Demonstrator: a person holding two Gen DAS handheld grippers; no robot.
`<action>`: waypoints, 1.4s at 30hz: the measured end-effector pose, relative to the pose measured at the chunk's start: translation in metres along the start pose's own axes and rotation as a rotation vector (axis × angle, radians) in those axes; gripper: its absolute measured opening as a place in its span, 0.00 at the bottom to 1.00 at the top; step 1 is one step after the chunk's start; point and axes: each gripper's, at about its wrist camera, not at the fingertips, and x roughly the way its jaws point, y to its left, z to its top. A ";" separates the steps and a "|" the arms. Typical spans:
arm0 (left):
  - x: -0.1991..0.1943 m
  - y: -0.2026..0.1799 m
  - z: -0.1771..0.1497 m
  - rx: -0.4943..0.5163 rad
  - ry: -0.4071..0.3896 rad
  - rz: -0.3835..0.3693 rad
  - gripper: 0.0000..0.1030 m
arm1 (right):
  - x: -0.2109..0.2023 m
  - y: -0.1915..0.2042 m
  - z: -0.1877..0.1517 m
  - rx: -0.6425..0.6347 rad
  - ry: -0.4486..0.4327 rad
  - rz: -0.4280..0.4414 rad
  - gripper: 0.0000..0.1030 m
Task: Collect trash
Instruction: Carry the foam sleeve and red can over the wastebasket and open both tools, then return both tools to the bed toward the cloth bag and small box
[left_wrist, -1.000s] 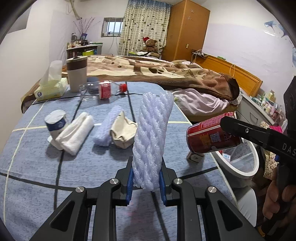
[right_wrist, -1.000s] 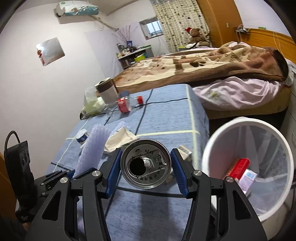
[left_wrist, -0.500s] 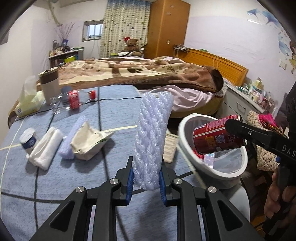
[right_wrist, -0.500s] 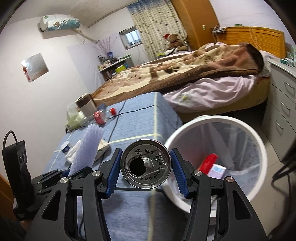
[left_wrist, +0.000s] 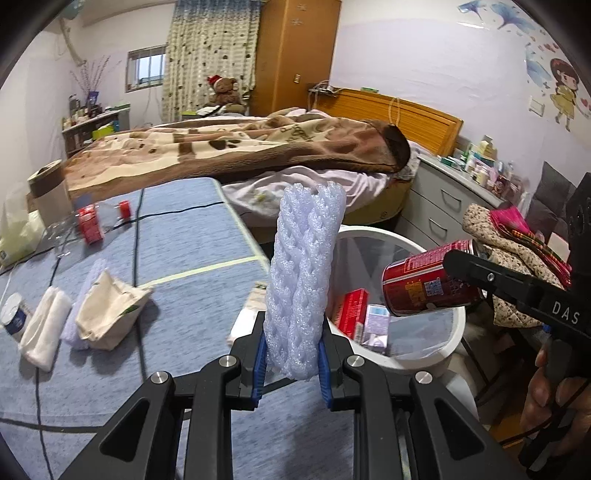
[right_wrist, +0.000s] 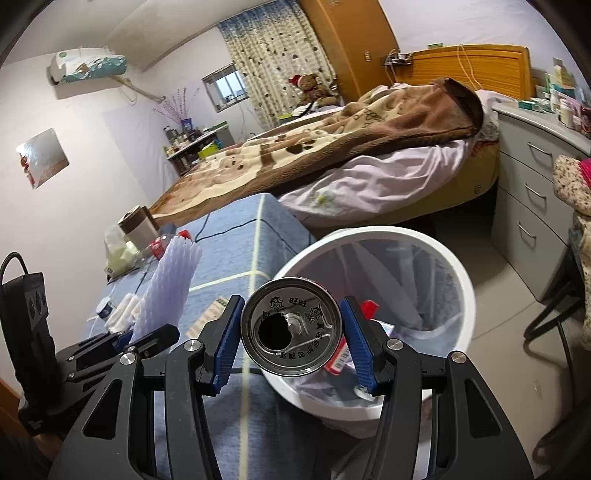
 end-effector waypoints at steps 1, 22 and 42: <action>0.003 -0.003 0.001 0.004 0.004 -0.007 0.23 | -0.001 -0.002 -0.001 0.003 -0.001 -0.004 0.53; 0.072 -0.048 0.004 0.060 0.131 -0.109 0.23 | 0.008 -0.050 -0.016 0.085 0.095 -0.096 0.53; 0.061 -0.032 0.008 0.019 0.082 -0.092 0.45 | 0.004 -0.036 -0.012 0.018 0.100 -0.103 0.54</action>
